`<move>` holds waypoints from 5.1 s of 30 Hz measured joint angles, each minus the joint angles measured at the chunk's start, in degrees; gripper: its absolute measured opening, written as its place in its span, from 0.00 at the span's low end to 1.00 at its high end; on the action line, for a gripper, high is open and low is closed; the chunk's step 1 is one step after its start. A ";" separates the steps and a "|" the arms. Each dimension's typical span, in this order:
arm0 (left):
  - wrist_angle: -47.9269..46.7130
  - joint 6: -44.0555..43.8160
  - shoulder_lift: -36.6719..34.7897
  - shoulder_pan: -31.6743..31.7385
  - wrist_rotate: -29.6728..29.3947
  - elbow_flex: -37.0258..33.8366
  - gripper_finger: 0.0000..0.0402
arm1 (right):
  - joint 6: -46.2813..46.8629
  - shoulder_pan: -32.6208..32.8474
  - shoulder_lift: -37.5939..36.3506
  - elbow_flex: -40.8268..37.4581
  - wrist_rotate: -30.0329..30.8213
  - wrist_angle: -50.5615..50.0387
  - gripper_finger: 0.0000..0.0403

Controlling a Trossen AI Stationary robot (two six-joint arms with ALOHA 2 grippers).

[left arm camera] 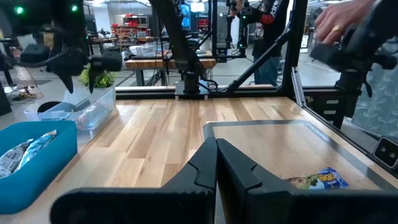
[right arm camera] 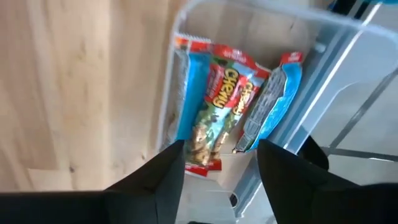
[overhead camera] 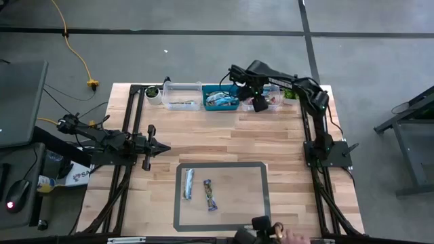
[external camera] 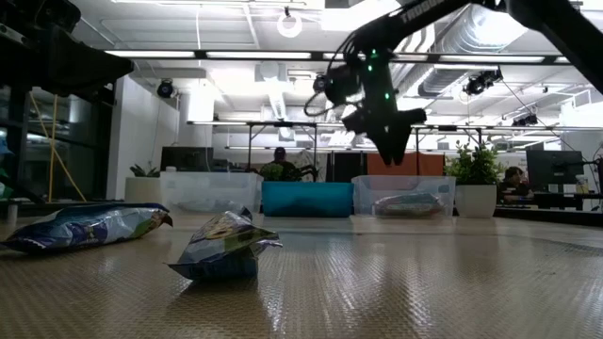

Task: Pick and place Granola Bars by type
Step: Put the blue granola bar into the left transparent bin

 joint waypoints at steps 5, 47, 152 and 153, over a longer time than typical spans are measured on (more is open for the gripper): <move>0.00 0.00 -0.01 -0.02 0.00 0.00 0.00 | 6.78 2.51 -3.34 0.00 -3.42 -1.37 0.39; 0.00 0.00 -0.01 -0.01 0.00 -0.01 0.00 | 50.54 36.96 -35.82 -0.02 -13.80 23.27 0.00; 1.31 0.01 -0.01 -0.01 -2.56 -0.02 0.00 | 56.51 31.82 -117.83 -100.69 -13.13 78.46 0.00; 1.31 0.02 -0.02 -0.01 -2.58 -0.02 0.00 | 56.50 31.82 -117.83 -100.69 -13.15 78.18 0.00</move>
